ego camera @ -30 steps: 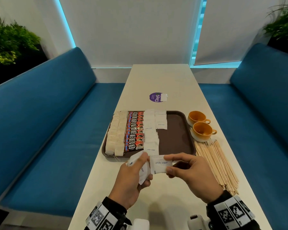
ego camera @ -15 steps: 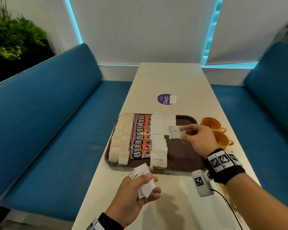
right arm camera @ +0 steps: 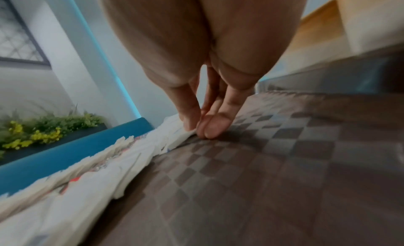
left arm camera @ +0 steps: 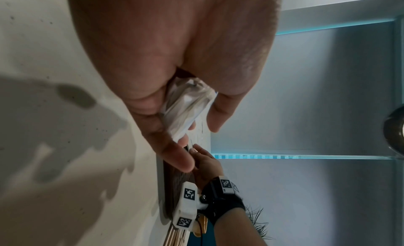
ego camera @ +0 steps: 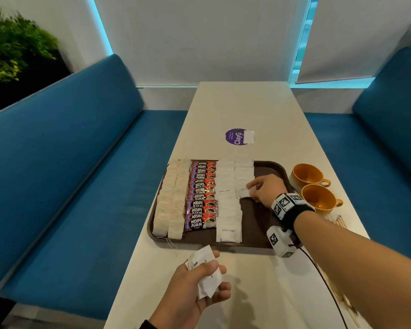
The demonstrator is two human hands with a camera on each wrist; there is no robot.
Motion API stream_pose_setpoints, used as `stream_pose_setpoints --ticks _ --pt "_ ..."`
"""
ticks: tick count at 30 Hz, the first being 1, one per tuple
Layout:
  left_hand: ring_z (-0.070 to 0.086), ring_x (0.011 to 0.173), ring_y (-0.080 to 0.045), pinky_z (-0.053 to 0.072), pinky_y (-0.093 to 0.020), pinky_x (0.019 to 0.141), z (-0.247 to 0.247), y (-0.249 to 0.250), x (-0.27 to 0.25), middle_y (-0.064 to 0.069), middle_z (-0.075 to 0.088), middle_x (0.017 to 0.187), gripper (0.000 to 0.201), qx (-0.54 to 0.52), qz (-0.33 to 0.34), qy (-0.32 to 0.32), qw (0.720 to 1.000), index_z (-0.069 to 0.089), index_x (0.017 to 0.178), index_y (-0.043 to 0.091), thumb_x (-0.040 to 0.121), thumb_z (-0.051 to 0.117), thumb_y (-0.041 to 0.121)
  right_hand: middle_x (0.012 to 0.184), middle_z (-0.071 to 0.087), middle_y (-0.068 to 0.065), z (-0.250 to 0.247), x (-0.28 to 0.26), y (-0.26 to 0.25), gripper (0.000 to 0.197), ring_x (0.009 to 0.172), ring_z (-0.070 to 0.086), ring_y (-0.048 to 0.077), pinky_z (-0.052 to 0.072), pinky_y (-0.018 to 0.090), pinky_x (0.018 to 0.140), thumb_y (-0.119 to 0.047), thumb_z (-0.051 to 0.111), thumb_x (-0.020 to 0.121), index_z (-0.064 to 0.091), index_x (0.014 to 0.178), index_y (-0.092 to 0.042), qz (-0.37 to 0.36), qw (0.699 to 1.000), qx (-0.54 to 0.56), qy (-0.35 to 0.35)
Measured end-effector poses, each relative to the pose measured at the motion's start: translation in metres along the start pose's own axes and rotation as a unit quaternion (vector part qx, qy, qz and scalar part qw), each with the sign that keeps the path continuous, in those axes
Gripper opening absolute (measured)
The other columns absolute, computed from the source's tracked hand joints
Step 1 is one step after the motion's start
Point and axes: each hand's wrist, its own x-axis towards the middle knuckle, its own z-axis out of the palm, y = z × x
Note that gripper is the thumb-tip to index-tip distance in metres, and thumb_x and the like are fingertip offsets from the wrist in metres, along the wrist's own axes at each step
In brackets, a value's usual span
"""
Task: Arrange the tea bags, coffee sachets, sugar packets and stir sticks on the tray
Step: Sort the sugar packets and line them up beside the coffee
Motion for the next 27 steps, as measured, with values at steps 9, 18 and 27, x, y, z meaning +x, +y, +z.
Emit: stream_pose_setpoints --ticks 9,18,27 --pt "0.06 0.07 -0.045 0.058 -0.046 0.059 -0.001 0.003 -0.003 -0.03 0.066 0.09 0.039 -0.014 -0.01 -0.009 1.0 0.062 0.121 -0.006 0.082 0.068 0.0 0.119 0.071 0.005 0.0 0.0 -0.007 0.013 0.105 0.067 0.02 0.049 0.024 0.085 -0.019 0.079 0.088 0.075 0.094 -0.03 -0.017 0.995 -0.095 -0.012" --pt "0.063 0.079 -0.054 0.061 -0.051 0.064 -0.004 0.003 -0.023 -0.033 0.066 0.1 0.042 -0.04 0.008 -0.035 0.999 0.067 0.117 -0.006 0.075 0.065 -0.012 0.094 0.064 -0.003 -0.026 -0.052 -0.018 0.017 0.081 0.061 0.01 0.043 0.016 0.062 -0.016 0.067 0.096 0.07 0.107 -0.028 -0.081 0.996 -0.015 0.015" --pt "0.06 0.078 -0.054 0.06 -0.052 0.06 -0.005 0.003 -0.027 -0.033 0.066 0.095 0.029 -0.06 -0.024 -0.016 0.998 0.063 0.12 -0.008 0.093 0.053 -0.01 0.137 0.038 0.009 0.022 -0.056 -0.056 0.074 0.084 0.059 0.022 0.054 0.028 0.062 -0.005 0.05 0.09 0.036 0.15 -0.046 -0.101 0.95 -0.252 -0.152"
